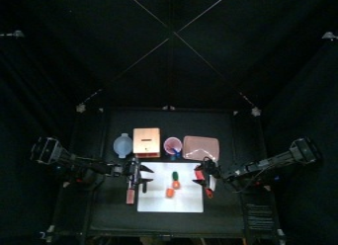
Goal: Place carrot top and bottom onto plate
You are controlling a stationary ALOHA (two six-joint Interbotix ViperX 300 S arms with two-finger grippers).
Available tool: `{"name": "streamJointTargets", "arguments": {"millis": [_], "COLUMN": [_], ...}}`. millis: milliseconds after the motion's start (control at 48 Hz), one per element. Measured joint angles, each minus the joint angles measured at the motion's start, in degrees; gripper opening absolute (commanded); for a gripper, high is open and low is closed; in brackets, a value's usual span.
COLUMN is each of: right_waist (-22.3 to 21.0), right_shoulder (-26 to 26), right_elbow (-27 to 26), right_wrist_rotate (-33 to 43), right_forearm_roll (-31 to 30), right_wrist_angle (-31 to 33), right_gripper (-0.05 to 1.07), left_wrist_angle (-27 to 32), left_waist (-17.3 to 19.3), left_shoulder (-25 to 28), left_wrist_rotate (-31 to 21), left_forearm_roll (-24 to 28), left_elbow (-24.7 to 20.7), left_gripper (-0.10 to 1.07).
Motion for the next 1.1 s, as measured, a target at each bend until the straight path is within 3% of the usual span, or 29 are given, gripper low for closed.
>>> {"name": "streamJointTargets", "arguments": {"millis": [521, 604, 896, 1104], "right_waist": [-0.53, -1.32, -9.14, -10.46], "right_shoulder": [0.53, 0.97, 5.89, 12.74], "right_elbow": [-1.23, -1.93, -2.99, -6.24], "right_wrist_rotate": [0.97, 2.11, 3.16, 3.34], "right_forearm_roll": [2.55, 7.38, 38.50, 47.81], "right_wrist_angle": [-0.53, -0.97, -0.88, -0.79], "right_gripper": [0.93, 0.93, 0.93, 0.93], "left_wrist_angle": [-0.18, -0.18, -0.18, -0.18], "left_waist": [0.26, 0.26, 0.35, 1.23], "left_shoulder": [-0.09, 0.00, 0.00, -0.09], "left_wrist_rotate": [0.00, 0.00, -0.09, 0.00], "left_forearm_roll": [0.70, 0.79, 0.79, 0.79], "left_elbow": [0.00, -0.09, -0.26, 0.79], "left_gripper": [0.80, 0.80, 0.80, 0.80]}}
